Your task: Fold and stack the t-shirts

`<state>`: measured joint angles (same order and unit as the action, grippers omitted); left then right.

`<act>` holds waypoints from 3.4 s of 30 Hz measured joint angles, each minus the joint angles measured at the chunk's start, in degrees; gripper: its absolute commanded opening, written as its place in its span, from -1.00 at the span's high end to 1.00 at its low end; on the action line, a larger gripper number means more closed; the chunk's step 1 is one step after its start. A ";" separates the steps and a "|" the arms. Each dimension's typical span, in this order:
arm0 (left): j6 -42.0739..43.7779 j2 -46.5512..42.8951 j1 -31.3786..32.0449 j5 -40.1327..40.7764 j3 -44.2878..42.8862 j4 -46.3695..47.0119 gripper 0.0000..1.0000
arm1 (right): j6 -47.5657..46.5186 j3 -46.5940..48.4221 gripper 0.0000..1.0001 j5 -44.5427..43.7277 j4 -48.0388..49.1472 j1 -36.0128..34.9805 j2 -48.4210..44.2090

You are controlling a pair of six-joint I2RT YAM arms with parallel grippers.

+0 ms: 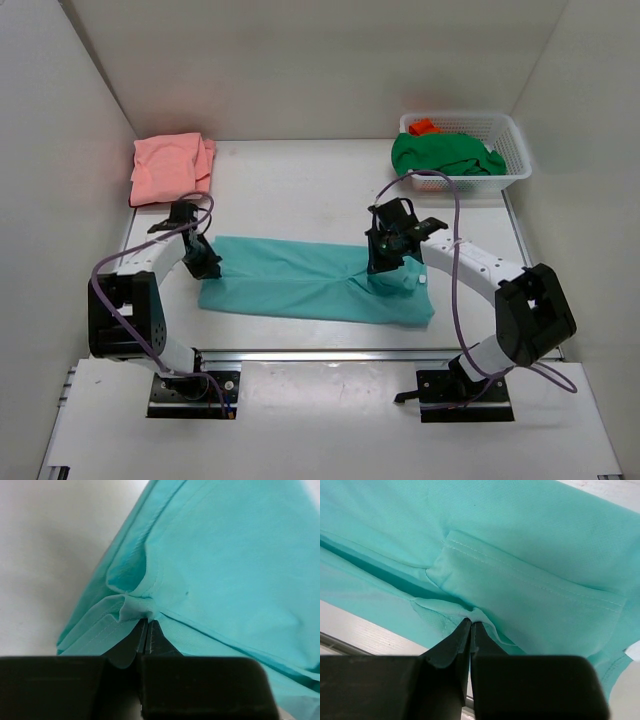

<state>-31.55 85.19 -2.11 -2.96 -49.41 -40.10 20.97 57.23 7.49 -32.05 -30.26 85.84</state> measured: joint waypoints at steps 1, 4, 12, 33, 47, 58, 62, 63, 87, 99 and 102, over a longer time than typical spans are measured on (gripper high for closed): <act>-0.15 0.24 0.00 -0.35 -0.48 0.72 0.85 | 0.00 0.00 0.99 -0.31 0.02 0.04 -0.13; -0.76 1.97 0.04 -1.86 -2.67 4.28 0.43 | 0.09 -0.13 0.69 -1.51 0.28 0.07 -0.61; -3.85 8.02 0.13 -1.99 -9.27 7.54 0.24 | 0.42 -0.61 0.36 -7.87 0.70 -0.11 -4.35; 5.81 18.60 12.48 9.57 -15.78 -1.01 0.19 | 2.93 -0.63 0.50 -8.59 -3.08 2.69 9.57; 5.22 9.66 18.47 0.33 -3.89 -7.78 0.40 | -3.23 57.61 0.46 -1.11 -13.44 4.02 49.53; -6.29 -5.75 24.46 -20.11 9.01 -9.62 0.52 | -7.67 80.70 0.50 7.61 -11.63 6.47 62.95; -8.35 -6.34 22.95 -23.74 0.52 -9.05 0.50 | -10.40 75.69 0.45 5.40 -11.04 6.29 54.93; -8.72 -6.12 22.45 -24.48 -1.86 -8.61 0.52 | -10.80 75.10 0.42 4.85 -10.40 6.12 52.50; -1.11 54.60 18.78 -24.04 -66.97 -8.33 0.60 | -1.16 8.90 1.00 14.12 11.15 -23.34 14.84; -3.50 63.76 15.67 -23.12 -82.73 -14.19 0.61 | 0.44 13.60 1.00 9.94 7.72 -23.82 24.74; -4.31 66.93 13.86 -22.08 -88.83 -15.78 0.61 | -1.90 13.60 0.99 8.48 5.57 -19.74 24.13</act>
<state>-35.86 152.11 11.75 -25.04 -138.23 -55.88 19.07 70.83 15.97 -26.48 -50.00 109.97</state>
